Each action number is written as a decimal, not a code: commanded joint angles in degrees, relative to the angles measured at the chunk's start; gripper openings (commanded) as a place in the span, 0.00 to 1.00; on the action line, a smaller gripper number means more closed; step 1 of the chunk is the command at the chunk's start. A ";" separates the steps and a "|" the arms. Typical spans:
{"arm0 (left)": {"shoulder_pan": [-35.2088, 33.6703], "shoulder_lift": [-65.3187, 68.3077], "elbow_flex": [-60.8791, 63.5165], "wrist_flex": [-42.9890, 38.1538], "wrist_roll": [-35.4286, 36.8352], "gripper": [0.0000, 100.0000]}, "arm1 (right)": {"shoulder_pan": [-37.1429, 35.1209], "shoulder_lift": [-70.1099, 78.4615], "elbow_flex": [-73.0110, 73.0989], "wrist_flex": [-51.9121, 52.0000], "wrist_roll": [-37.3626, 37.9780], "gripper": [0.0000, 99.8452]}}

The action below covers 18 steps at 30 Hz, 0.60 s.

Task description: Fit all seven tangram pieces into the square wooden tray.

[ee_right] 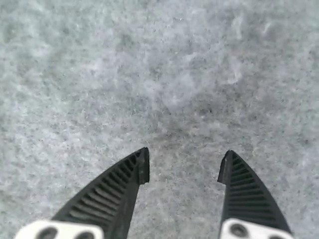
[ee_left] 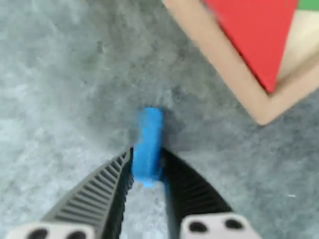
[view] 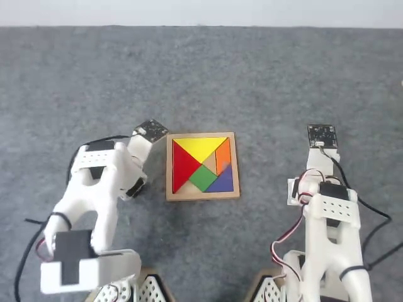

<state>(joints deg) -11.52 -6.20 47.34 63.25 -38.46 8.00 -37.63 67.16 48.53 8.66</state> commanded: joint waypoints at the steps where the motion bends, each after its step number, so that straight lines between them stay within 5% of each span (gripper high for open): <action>1: -0.35 -7.91 -4.44 5.71 -0.70 0.01 | -0.22 -0.31 -3.43 0.22 0.97 0.24; 7: 2.90 -12.13 -13.32 16.18 -0.79 0.01 | -0.13 -0.40 -3.43 0.22 0.97 0.24; 15: 30.42 -5.01 -17.10 18.02 2.02 0.01 | 1.36 -0.48 -3.52 0.57 0.79 0.24; 18: 35.25 1.49 -21.58 16.70 4.92 0.01 | 4.79 -0.48 -3.69 0.31 0.62 0.24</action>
<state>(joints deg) 15.82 -10.51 32.31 81.19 -36.97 9.93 -37.63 67.16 48.53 8.84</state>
